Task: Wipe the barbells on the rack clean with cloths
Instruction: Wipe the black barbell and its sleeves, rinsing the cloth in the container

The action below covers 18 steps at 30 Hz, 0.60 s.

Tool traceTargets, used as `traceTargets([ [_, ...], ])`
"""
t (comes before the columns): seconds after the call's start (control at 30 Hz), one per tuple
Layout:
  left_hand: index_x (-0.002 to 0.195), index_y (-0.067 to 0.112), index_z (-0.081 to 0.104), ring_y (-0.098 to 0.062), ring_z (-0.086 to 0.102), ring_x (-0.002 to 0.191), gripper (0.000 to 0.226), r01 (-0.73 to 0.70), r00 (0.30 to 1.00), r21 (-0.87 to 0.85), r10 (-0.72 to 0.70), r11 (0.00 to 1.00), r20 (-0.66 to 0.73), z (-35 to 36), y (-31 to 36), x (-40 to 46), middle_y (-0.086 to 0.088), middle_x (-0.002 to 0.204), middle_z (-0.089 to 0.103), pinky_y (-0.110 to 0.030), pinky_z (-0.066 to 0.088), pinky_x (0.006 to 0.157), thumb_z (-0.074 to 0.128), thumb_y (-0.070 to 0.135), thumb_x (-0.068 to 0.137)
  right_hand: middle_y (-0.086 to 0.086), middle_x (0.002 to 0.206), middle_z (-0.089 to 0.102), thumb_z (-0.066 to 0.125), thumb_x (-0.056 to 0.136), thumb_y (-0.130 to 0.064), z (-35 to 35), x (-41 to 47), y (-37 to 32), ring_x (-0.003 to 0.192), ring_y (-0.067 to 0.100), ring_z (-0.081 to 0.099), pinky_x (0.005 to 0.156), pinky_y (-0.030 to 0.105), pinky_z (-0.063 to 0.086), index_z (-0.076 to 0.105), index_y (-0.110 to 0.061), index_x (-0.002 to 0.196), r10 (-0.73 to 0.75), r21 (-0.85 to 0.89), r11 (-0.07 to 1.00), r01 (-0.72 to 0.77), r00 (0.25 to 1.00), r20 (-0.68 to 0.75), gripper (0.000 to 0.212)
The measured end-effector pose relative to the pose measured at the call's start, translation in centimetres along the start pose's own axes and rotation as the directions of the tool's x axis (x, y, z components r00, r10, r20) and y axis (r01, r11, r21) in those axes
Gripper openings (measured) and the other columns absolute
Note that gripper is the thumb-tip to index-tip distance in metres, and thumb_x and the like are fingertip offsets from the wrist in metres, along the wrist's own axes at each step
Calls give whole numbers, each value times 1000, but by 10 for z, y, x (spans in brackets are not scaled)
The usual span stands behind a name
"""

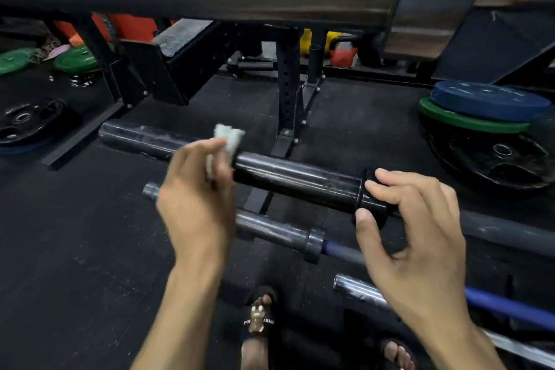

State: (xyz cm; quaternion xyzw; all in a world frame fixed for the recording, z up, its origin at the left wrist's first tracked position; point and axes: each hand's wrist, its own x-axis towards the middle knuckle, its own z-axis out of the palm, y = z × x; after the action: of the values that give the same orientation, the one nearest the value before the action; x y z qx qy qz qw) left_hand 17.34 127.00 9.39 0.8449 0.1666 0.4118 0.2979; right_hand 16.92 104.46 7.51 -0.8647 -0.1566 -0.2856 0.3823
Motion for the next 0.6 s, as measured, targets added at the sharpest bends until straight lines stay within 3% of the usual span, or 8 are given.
traceTargets([
  [0.07, 109, 14, 74, -4, 60, 87, 15, -2, 1000, 24, 2, 1000, -12, 0, 2, -4, -1, 110, 72, -3, 44, 81, 63, 12, 100, -5, 119, 61, 67, 86, -19, 3, 0, 0, 115, 24, 53, 106, 17, 29, 70, -10, 108, -15, -6, 1000, 15, 1000, -16, 23],
  [0.17, 109, 15, 75, -15, 68, 95, 17, -226, 963, -60, 232, 972, 138, 15, 39, -42, 2, 113, 72, -29, 57, 83, 65, 8, 97, 0, 116, 63, 64, 86, -20, 8, 1, 0, 111, 29, 56, 104, 28, 35, 70, -7, 102, -40, -4, 999, 40, 997, -60, 22],
  [0.27, 109, 18, 77, -19, 70, 95, 20, -362, 896, -123, 382, 924, 226, 22, 61, -65, 5, 117, 71, -37, 60, 75, 70, 12, 92, 3, 113, 65, 61, 85, -22, 8, 2, -2, 108, 32, 57, 100, 36, 41, 69, -6, 96, -56, -16, 998, 55, 995, -80, 22],
  [0.37, 108, 17, 76, -16, 68, 94, 18, -286, 931, -114, 304, 951, 202, 17, 30, -36, 4, 113, 72, -29, 57, 83, 71, 8, 93, -1, 113, 63, 63, 85, -24, 3, 3, -1, 110, 29, 56, 103, 23, 35, 70, -8, 99, -41, -1, 999, 41, 999, -32, 22],
  [0.43, 106, 16, 75, -2, 65, 88, 15, -86, 992, -58, 90, 995, 84, 5, 7, -7, 5, 108, 72, -9, 49, 81, 68, 10, 94, -3, 113, 62, 63, 86, -25, 0, 2, -1, 112, 25, 54, 103, 16, 31, 70, -9, 99, -37, 4, 999, 37, 999, -14, 22],
  [0.47, 106, 17, 74, 2, 62, 85, 14, 8, 999, -51, -6, 999, 45, 2, 2, 1, 8, 107, 70, -7, 47, 80, 66, 11, 96, -4, 112, 62, 63, 86, -25, -1, 2, -1, 112, 24, 53, 103, 16, 31, 70, -9, 97, -42, 3, 999, 42, 999, -15, 21],
  [0.53, 108, 17, 72, 1, 63, 91, 16, 39, 998, -46, -37, 998, 47, 7, 7, -6, 10, 109, 68, -20, 53, 85, 63, 12, 95, -2, 109, 62, 65, 86, -24, 1, 1, -2, 111, 25, 53, 103, 17, 32, 71, -7, 93, -62, -8, 998, 61, 998, -27, 19],
  [0.6, 109, 18, 71, -14, 68, 100, 18, -101, 987, -118, 115, 988, 116, 18, 32, -33, 5, 112, 71, -41, 57, 87, 65, 10, 94, 0, 105, 63, 68, 84, -20, 3, 1, -3, 107, 28, 54, 101, 20, 33, 72, -6, 89, -85, -22, 996, 84, 995, -46, 15],
])
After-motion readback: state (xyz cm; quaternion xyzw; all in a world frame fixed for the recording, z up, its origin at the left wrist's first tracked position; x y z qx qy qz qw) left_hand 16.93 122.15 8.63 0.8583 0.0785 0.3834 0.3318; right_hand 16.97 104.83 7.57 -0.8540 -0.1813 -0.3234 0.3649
